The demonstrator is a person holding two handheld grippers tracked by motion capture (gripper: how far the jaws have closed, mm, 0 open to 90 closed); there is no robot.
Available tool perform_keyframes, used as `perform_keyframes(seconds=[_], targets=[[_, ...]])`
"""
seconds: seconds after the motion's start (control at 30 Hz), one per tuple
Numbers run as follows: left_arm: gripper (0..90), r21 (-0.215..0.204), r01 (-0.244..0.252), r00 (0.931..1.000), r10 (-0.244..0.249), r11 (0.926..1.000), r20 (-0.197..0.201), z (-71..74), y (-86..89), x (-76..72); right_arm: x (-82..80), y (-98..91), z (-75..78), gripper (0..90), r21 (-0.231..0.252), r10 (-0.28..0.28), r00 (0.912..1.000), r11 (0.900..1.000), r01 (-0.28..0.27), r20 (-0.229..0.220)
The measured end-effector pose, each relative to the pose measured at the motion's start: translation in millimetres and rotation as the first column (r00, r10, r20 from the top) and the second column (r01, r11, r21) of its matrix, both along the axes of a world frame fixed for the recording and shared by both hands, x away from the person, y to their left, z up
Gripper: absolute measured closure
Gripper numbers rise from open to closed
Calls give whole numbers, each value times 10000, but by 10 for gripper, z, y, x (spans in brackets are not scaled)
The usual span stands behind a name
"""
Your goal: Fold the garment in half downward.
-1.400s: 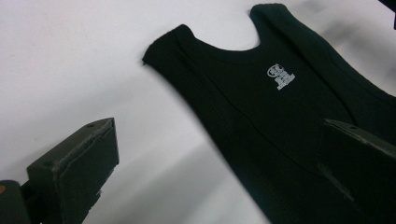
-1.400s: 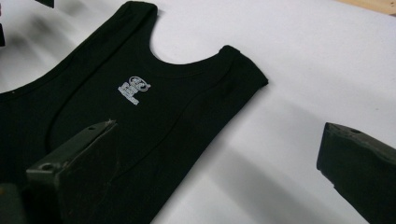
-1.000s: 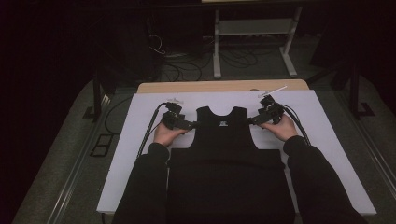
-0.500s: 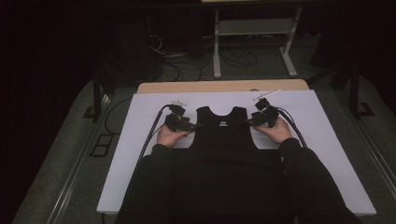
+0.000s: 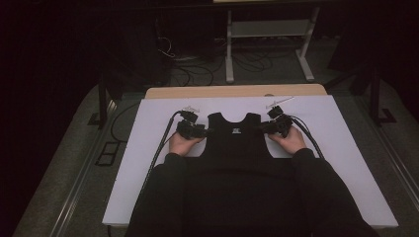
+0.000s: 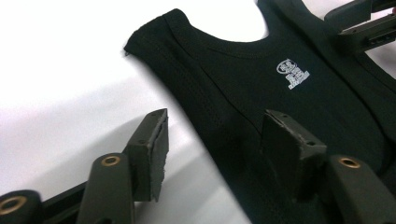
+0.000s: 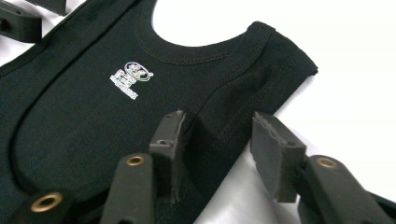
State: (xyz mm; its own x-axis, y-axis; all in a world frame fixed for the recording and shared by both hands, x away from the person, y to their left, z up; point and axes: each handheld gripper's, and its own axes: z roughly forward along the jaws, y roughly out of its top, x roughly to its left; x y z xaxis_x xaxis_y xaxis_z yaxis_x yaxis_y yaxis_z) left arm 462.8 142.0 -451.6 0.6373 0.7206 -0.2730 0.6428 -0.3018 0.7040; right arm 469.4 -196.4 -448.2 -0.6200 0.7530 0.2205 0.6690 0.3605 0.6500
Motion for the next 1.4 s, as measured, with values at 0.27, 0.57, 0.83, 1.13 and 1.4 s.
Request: perform_keyframes(seconds=[0.27, 0.57, 0.83, 1.13, 1.4], targets=[[475, -10, 78, 10000, -78, 10000, 52, -6, -76, -2, -18, -39, -29, 701, 236, -46, 10000, 9997, 45, 76], [597, 122, 129, 9997, -132, 9998, 226, -18, -201, -9, -20, -57, -40, 775, 387, -69, 10000, 9992, 69, -13], [748, 1029, 165, 9961, -253, 9945, 847, -7, -326, -46, -23, -32, -34, 848, 418, -198, 9996, 9989, 206, -202], [853, 773, -91, 9988, 54, 9970, 489, 5, -326, -49, -43, -54, -5, 866, 611, -360, 9983, 9974, 388, -454], [857, 366, -212, 9979, 189, 9991, 617, 87, -262, -161, -176, -22, 152, 867, 567, -367, 9992, 9977, 374, -137]])
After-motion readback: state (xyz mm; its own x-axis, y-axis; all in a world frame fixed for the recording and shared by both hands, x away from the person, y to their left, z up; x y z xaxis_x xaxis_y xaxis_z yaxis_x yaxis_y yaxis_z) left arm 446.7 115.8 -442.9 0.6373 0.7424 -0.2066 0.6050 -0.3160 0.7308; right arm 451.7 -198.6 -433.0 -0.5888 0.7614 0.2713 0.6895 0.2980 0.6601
